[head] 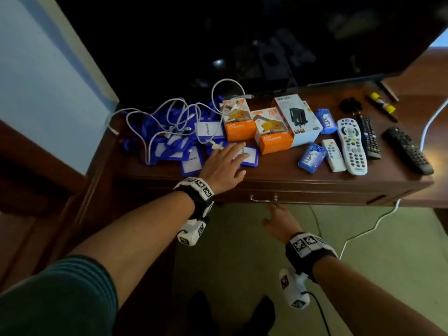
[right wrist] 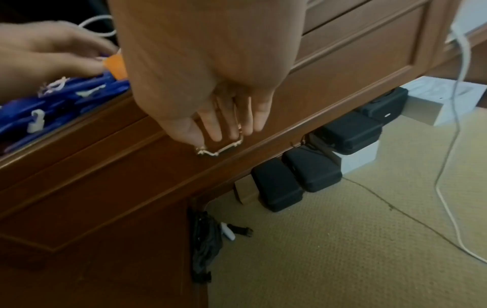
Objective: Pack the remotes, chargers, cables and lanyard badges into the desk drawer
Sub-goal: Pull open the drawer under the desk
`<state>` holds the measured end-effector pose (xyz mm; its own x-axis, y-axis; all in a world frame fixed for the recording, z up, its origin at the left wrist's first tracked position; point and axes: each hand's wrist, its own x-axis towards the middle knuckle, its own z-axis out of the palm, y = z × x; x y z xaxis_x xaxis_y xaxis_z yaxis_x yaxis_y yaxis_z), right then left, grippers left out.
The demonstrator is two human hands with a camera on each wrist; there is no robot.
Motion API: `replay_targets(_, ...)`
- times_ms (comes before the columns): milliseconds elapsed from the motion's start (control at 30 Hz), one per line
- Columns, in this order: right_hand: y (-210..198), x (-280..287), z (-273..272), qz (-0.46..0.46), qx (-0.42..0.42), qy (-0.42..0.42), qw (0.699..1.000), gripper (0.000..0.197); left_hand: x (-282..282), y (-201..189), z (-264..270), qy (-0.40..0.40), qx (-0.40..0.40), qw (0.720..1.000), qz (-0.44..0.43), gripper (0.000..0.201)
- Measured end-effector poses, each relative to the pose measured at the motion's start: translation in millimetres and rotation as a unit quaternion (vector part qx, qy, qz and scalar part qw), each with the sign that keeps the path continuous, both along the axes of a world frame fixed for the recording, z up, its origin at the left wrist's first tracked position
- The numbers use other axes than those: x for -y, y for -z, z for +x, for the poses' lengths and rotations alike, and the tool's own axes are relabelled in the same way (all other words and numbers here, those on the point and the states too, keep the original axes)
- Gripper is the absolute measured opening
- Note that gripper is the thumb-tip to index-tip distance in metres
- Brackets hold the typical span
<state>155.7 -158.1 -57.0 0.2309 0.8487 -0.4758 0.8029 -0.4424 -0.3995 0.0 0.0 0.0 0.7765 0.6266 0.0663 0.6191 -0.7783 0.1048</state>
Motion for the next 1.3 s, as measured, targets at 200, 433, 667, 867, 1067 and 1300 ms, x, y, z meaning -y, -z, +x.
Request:
replay_targets(200,16,-19,-6,0.018,0.048,-0.03,0.998,0.061,-20,29,20,0.022,-0.052,0.998,0.016,0.06)
replay_targets(433,35,-23,4,-0.019,0.065,-0.074,0.995,0.074,-27,45,21,0.007,-0.021,0.999,0.043,0.064)
replay_targets(667,51,-17,3,0.023,-0.018,-0.017,0.999,0.066,-28,49,20,0.008,0.006,0.999,0.052,0.063)
replay_targets(867,45,-7,3,0.009,-0.05,-0.001,0.999,0.063,-26,48,21,0.001,0.003,0.999,0.048,0.062)
replay_targets(1067,37,37,6,-0.031,-0.098,-0.013,0.995,0.041,-26,48,22,-0.002,-0.003,0.999,0.044,0.062)
replay_targets(1300,22,80,4,-0.12,-0.161,-0.026,0.979,0.037,-26,48,22,0.0,0.0,0.999,0.039,0.063)
